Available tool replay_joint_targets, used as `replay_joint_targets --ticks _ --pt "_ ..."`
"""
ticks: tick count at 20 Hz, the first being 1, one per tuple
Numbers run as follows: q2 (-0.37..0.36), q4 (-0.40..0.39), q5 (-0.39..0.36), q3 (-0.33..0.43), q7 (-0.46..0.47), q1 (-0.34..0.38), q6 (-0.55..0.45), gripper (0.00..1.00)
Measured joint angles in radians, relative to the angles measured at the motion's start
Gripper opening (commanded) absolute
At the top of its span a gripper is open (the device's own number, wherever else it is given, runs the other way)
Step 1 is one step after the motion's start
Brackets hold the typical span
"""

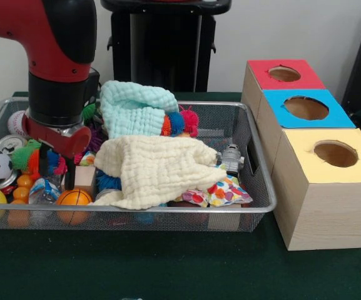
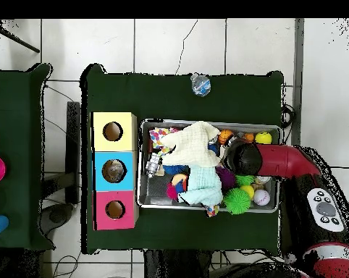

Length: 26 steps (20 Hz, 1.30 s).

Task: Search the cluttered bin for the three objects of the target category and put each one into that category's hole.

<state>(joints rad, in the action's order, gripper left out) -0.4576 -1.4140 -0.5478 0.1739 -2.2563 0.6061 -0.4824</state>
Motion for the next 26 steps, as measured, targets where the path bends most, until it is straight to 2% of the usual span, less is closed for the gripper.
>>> replay_joint_targets --ticks 7,15,26 --pt "0.011 0.009 -0.005 0.030 0.001 0.029 -0.001 1.00" --pt "0.013 0.034 -0.074 0.031 0.004 0.032 -0.001 1.00" --pt "0.028 0.058 -0.105 0.052 0.005 0.050 -0.015 1.00"
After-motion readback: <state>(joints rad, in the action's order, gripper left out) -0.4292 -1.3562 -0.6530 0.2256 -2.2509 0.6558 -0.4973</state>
